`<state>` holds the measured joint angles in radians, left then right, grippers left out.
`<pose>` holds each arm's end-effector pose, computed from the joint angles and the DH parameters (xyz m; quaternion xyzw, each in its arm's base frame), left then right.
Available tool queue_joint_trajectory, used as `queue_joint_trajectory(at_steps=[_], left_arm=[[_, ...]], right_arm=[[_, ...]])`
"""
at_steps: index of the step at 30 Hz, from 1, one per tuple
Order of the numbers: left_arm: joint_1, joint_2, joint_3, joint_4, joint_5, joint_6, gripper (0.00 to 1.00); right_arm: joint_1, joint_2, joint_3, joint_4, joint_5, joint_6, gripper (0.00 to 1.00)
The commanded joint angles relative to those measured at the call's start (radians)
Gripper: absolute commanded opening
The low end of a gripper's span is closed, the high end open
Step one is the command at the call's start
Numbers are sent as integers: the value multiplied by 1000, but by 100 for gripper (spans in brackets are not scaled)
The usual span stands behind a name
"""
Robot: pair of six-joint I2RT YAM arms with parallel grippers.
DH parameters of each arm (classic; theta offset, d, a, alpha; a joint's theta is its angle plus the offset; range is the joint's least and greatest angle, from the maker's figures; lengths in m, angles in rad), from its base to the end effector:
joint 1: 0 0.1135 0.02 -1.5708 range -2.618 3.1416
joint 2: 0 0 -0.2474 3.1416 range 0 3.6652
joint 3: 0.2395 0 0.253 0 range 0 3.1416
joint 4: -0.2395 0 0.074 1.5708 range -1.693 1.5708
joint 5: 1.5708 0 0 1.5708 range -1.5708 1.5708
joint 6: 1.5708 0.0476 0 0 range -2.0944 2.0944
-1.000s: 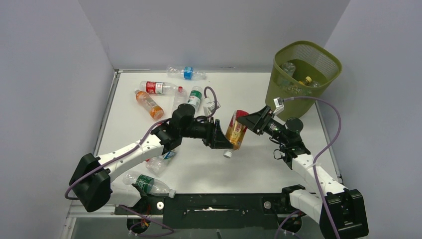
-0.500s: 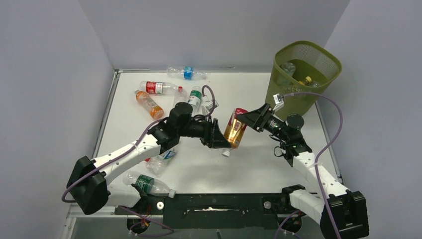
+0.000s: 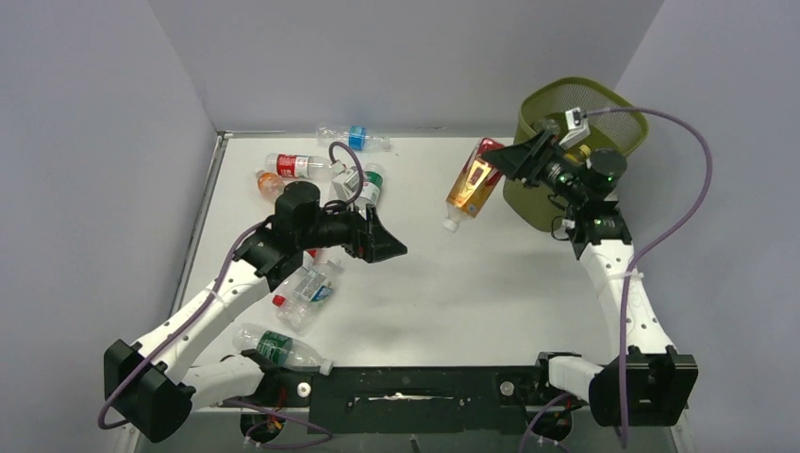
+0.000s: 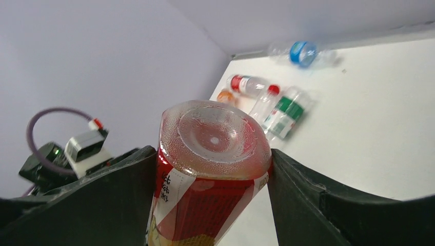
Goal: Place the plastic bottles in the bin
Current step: Pick up the plastic bottle at the center of the board, then place the plastic bottle in the trash bin.
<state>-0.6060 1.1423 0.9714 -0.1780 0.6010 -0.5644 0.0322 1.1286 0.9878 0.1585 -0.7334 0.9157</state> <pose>0.2116 -0.1794 0.3172 0.1860 0.7787 -0.5048 0.3228 0.2741 0.0407 0.3640 0.0485 0.7008 0.5275 0.4778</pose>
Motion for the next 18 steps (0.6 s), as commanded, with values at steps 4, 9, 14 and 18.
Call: queue_joint_trajectory(at_steps=[4, 9, 14, 18], left_arm=[[36, -59, 52, -64, -21, 74, 84], [45, -82, 41, -93, -23, 93, 84], [59, -122, 29, -148, -30, 129, 85], [70, -139, 22, -170, -31, 148, 85]], right_arm=[[-176, 162, 404, -135, -19, -131, 60], [-225, 274, 626, -203, 93, -195, 60], [-243, 346, 762, -211, 181, -224, 61], [-249, 389, 847, -253, 295, -305, 61]])
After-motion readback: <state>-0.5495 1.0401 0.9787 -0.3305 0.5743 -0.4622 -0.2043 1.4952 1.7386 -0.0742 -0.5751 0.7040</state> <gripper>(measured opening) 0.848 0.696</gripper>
